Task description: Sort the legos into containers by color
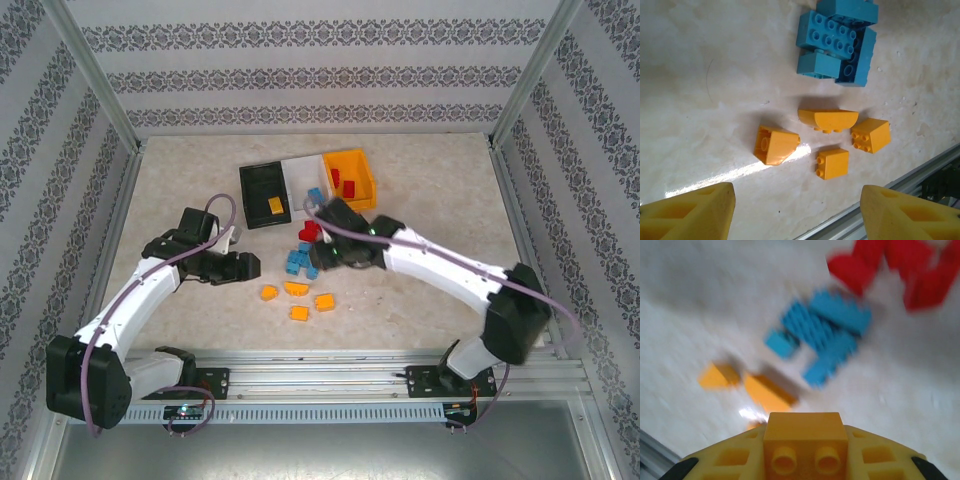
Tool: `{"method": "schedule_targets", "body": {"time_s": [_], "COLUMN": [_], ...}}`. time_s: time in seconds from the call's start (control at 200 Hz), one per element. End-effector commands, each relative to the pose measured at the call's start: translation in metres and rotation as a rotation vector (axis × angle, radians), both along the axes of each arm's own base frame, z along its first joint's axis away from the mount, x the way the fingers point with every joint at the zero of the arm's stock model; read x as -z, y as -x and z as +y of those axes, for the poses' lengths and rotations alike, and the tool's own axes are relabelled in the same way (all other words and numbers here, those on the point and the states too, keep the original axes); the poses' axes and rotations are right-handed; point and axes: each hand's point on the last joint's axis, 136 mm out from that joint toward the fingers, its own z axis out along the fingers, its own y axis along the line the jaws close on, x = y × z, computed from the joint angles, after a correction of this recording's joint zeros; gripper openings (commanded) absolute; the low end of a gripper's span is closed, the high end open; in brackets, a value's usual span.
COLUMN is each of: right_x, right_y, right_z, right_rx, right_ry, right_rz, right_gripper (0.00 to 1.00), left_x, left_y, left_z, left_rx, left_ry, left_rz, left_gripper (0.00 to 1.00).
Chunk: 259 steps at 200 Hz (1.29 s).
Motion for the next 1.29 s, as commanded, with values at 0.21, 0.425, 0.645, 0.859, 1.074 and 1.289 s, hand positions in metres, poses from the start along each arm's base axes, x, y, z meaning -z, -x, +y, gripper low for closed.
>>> {"method": "schedule_targets", "body": {"time_s": [0.21, 0.425, 0.645, 0.859, 1.074, 1.289], "right_x": [-0.01, -0.007, -0.015, -0.042, -0.048, -0.009], "right_y": [-0.135, -0.192, -0.22, -0.211, -0.145, -0.073], "right_z": [0.086, 0.111, 0.117, 0.1, 0.052, 0.0], "right_rx": [0.005, 0.044, 0.073, 0.07, 0.088, 0.126], "right_ry": [-0.148, -0.184, -0.226, -0.194, -0.146, -0.117], "right_rz": [-0.019, -0.053, -0.119, -0.154, -0.115, -0.021], "right_gripper": [0.28, 0.29, 0.55, 0.63, 0.64, 0.64], "left_x": [-0.007, -0.01, -0.007, -0.006, 0.003, 0.028], "left_y": [-0.002, -0.003, -0.003, -0.003, 0.0, 0.01], "left_z": [-0.004, 0.0, 0.001, 0.002, 0.004, -0.003], "left_rx": [0.008, 0.002, 0.0, -0.001, -0.002, 0.065], "left_ry": [0.024, 0.001, -0.006, -0.011, -0.069, -0.259], "left_rz": [-0.085, -0.111, -0.099, -0.099, -0.079, 0.009], "left_gripper": [0.67, 0.67, 0.67, 0.67, 0.62, 0.61]}}
